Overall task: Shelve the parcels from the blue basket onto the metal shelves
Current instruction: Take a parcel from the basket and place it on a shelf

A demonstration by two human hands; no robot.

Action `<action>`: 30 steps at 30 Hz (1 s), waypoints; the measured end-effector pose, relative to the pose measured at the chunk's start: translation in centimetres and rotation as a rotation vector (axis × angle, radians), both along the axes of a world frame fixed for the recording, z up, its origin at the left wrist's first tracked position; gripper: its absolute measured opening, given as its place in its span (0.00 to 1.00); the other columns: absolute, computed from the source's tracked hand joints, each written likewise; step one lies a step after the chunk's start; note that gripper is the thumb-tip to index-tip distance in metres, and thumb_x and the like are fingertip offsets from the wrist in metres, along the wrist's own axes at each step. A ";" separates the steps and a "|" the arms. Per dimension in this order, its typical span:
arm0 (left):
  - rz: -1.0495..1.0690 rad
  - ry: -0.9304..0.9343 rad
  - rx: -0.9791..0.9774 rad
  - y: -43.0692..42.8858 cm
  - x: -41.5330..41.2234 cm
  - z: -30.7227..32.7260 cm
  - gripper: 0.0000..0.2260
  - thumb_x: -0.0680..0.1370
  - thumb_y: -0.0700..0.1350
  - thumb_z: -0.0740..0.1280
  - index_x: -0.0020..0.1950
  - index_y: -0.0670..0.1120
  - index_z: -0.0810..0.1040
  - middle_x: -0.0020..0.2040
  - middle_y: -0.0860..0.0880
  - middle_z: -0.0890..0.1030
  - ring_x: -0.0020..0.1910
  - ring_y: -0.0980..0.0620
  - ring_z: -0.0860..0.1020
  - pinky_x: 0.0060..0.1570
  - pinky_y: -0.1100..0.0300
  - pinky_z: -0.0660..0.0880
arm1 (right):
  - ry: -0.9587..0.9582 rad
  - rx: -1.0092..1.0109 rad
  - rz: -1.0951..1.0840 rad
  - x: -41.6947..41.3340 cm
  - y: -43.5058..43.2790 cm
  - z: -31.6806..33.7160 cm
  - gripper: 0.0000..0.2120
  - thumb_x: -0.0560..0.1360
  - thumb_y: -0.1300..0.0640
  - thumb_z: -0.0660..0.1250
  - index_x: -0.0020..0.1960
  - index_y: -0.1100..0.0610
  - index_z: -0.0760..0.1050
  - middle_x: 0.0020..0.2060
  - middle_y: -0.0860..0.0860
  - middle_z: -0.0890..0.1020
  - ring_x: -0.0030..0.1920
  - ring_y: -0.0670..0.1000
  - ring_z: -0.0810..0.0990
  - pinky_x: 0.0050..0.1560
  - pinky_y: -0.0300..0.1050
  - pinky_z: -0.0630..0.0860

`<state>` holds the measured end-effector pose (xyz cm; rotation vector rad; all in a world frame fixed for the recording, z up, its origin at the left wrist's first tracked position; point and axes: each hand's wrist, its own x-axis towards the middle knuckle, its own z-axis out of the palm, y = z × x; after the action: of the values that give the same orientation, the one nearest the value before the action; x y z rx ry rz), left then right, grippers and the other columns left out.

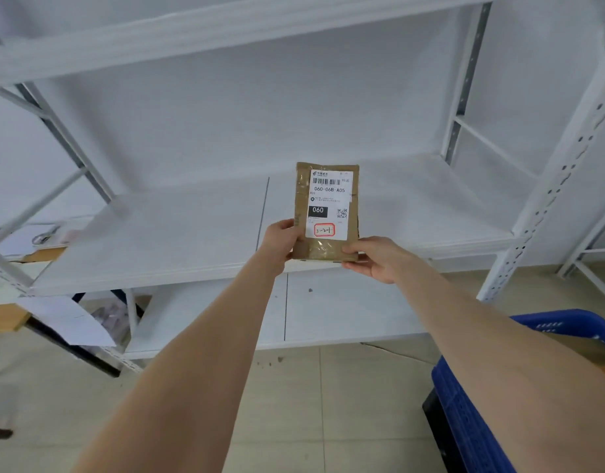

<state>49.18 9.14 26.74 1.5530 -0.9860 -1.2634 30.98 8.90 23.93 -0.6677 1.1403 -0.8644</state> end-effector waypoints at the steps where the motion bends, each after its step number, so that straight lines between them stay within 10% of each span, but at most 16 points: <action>1: 0.011 0.004 -0.003 0.0 0.9 0.1 0.14 0.73 0.33 0.62 0.55 0.44 0.79 0.40 0.47 0.79 0.40 0.47 0.75 0.44 0.55 0.76 | 0.001 -0.007 0.003 0.9 0.0 0.1 0.17 0.71 0.72 0.70 0.59 0.66 0.73 0.49 0.59 0.80 0.46 0.55 0.81 0.43 0.44 0.83; 9: 0.095 -0.029 -0.089 -0.1 6.9 2.5 0.19 0.77 0.41 0.67 0.68 0.45 0.72 0.56 0.44 0.81 0.42 0.51 0.79 0.39 0.58 0.77 | 0.016 -0.061 0.082 7.1 -0.1 1.4 0.13 0.72 0.70 0.70 0.55 0.65 0.76 0.47 0.57 0.80 0.48 0.54 0.80 0.50 0.43 0.81; 15: 0.195 -0.175 -0.224 0.5 10.4 6.5 0.27 0.77 0.42 0.68 0.75 0.45 0.63 0.62 0.44 0.78 0.54 0.46 0.79 0.56 0.53 0.76 | -0.001 -0.140 0.199 10.9 0.2 3.2 0.09 0.72 0.70 0.69 0.50 0.62 0.77 0.46 0.56 0.82 0.49 0.54 0.81 0.53 0.43 0.78; 23: 0.313 -0.322 -0.389 3.1 15.7 12.7 0.35 0.76 0.35 0.68 0.77 0.54 0.56 0.67 0.43 0.72 0.61 0.46 0.76 0.55 0.53 0.77 | -0.066 -0.200 0.281 17.0 0.4 6.8 0.30 0.69 0.72 0.72 0.68 0.62 0.67 0.54 0.61 0.81 0.53 0.58 0.83 0.49 0.45 0.81; 30: 0.362 -0.387 -0.525 2.9 21.6 16.7 0.30 0.76 0.33 0.65 0.74 0.53 0.63 0.57 0.46 0.74 0.43 0.55 0.77 0.34 0.69 0.75 | -0.051 -0.301 0.284 23.2 -0.5 10.4 0.30 0.70 0.72 0.72 0.67 0.61 0.65 0.54 0.63 0.81 0.48 0.57 0.82 0.48 0.44 0.81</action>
<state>70.77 12.08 43.41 1.4835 -1.1025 -0.4107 54.17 8.41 34.29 -1.0237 0.8502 -0.8097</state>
